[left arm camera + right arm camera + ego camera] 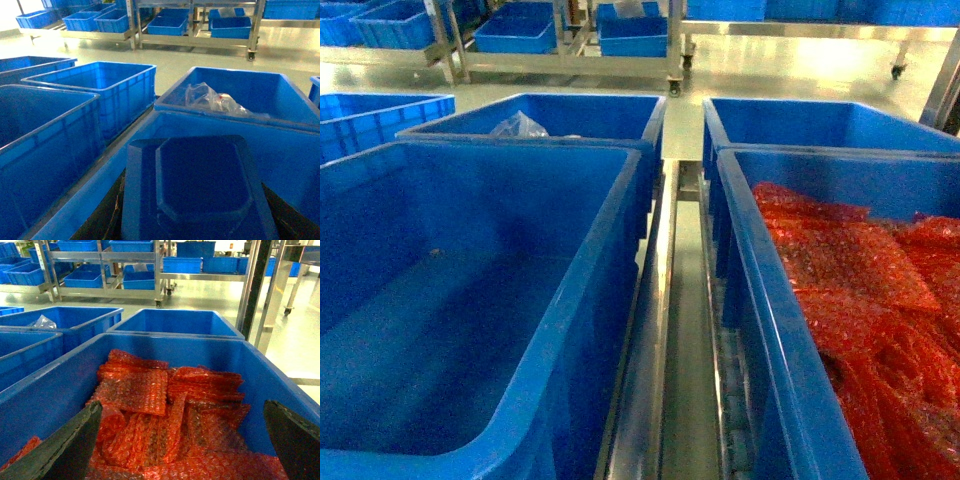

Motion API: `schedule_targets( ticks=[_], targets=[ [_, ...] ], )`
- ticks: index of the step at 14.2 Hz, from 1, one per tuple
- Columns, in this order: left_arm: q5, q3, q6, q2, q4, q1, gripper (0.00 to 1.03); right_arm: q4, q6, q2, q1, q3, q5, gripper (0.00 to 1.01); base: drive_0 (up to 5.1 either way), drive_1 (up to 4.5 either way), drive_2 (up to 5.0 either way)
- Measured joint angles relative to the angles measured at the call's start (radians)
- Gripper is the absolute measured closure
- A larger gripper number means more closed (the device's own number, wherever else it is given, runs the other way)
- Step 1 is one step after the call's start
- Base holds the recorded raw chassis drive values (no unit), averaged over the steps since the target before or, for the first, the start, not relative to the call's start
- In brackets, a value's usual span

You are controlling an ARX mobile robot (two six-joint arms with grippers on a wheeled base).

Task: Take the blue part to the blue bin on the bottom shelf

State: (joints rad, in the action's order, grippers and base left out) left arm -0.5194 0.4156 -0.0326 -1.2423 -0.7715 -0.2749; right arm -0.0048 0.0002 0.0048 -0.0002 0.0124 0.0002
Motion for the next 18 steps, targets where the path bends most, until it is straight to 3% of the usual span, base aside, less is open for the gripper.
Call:
schedule_targets(
  ticks=[2, 6, 7, 11, 12, 13, 14, 18],
  targets=[
    [0.056, 0.079, -0.014, -0.133, -0.013, 0.001, 0.59, 0.0, 0.0, 0.0, 0.0, 0.0, 0.0, 0.03, 0.0, 0.0, 0.0],
    [0.066, 0.129, -0.022, -0.18, -0.01, -0.009, 0.07, 0.0, 0.0, 0.0, 0.0, 0.0, 0.0, 0.03, 0.0, 0.0, 0.0],
    [0.042, 0.128, -0.021, -0.159, -0.007, -0.013, 0.04, 0.0, 0.0, 0.0, 0.0, 0.0, 0.0, 0.03, 0.0, 0.0, 0.0],
    [0.037, 0.128, -0.021, -0.143, -0.008, -0.016, 0.05, 0.0, 0.0, 0.0, 0.0, 0.0, 0.0, 0.03, 0.0, 0.0, 0.0],
    [0.105, 0.107, -0.011, -0.143, -0.076, 0.002, 0.1, 0.0, 0.0, 0.0, 0.0, 0.0, 0.0, 0.03, 0.0, 0.0, 0.0],
    [0.227, 0.044, 0.007, -0.106, -0.123, 0.033, 0.23, 0.0, 0.0, 0.0, 0.0, 0.0, 0.0, 0.03, 0.0, 0.0, 0.0],
    [0.293, -0.029, 0.014, -0.047, -0.127, 0.061, 0.36, 0.0, 0.0, 0.0, 0.0, 0.0, 0.0, 0.03, 0.0, 0.0, 0.0],
    [0.382, -0.203, 0.014, 0.137, -0.109, 0.138, 0.86, 0.0, 0.0, 0.0, 0.0, 0.0, 0.0, 0.03, 0.0, 0.0, 0.0]
  ],
)
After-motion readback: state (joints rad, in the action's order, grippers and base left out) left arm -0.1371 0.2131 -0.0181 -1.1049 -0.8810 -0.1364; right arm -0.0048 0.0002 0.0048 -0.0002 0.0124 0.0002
